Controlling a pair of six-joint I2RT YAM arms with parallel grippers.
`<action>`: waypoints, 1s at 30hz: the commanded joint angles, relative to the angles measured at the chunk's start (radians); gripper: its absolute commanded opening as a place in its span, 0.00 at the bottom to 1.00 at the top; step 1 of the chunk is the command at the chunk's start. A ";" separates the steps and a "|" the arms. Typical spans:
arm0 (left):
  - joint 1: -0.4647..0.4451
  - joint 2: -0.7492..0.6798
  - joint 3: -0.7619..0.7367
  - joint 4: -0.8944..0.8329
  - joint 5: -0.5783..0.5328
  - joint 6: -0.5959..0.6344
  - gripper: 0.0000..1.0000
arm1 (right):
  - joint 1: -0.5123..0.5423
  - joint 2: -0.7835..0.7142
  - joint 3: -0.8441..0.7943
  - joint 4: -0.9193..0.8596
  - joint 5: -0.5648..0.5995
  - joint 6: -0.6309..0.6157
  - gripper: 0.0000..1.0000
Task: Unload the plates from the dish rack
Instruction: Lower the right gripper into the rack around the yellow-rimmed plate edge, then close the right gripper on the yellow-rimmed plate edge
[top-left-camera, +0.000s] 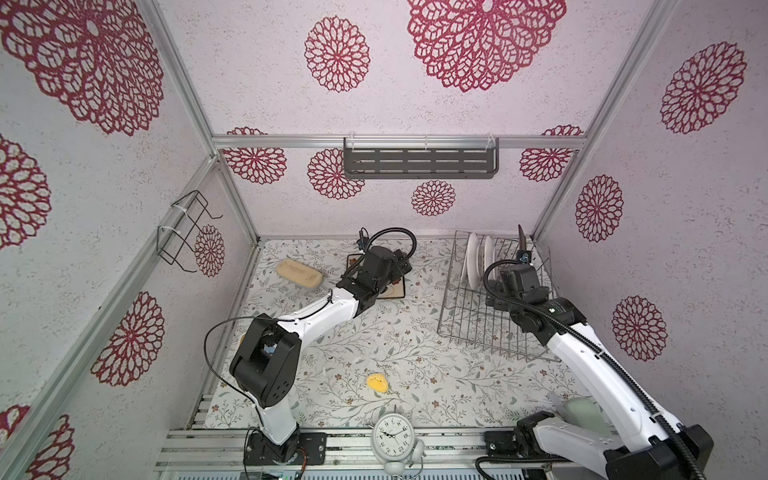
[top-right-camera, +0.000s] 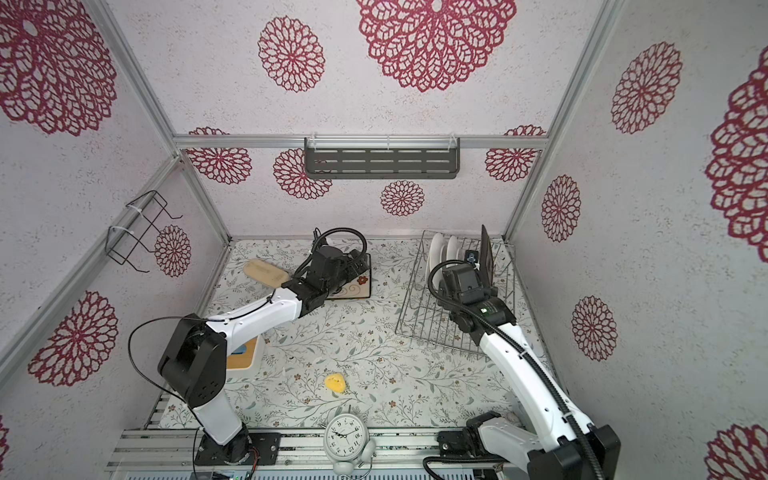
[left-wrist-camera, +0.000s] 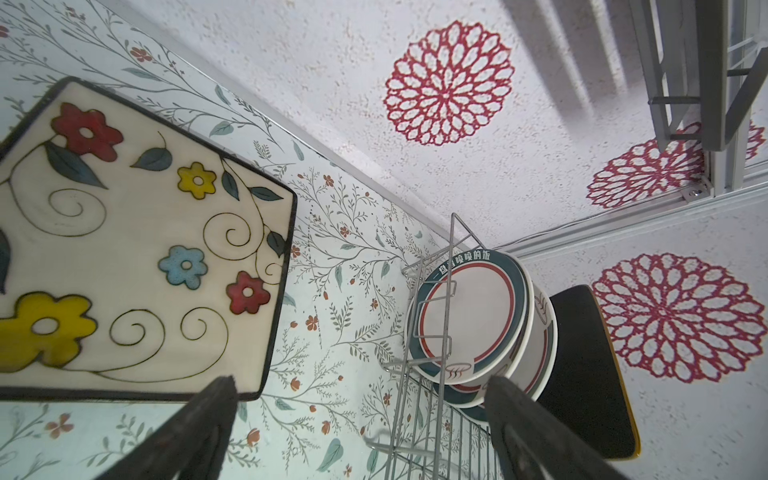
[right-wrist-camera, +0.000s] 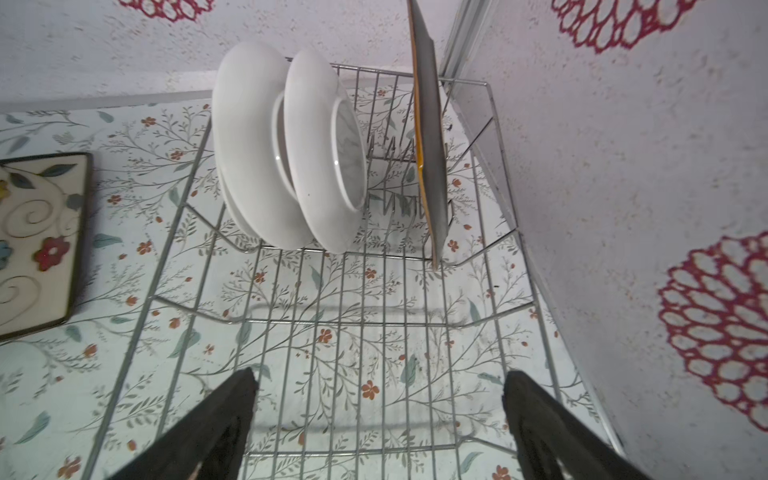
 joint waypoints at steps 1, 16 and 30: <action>0.010 0.017 -0.018 0.044 0.032 -0.001 0.97 | -0.004 0.057 0.046 -0.023 0.178 -0.054 0.98; 0.010 0.031 -0.023 0.085 0.077 -0.033 0.97 | -0.119 0.295 0.129 0.127 0.208 -0.113 0.96; -0.008 0.062 -0.012 0.131 0.085 -0.082 0.99 | -0.195 0.457 0.240 0.193 0.166 -0.126 0.81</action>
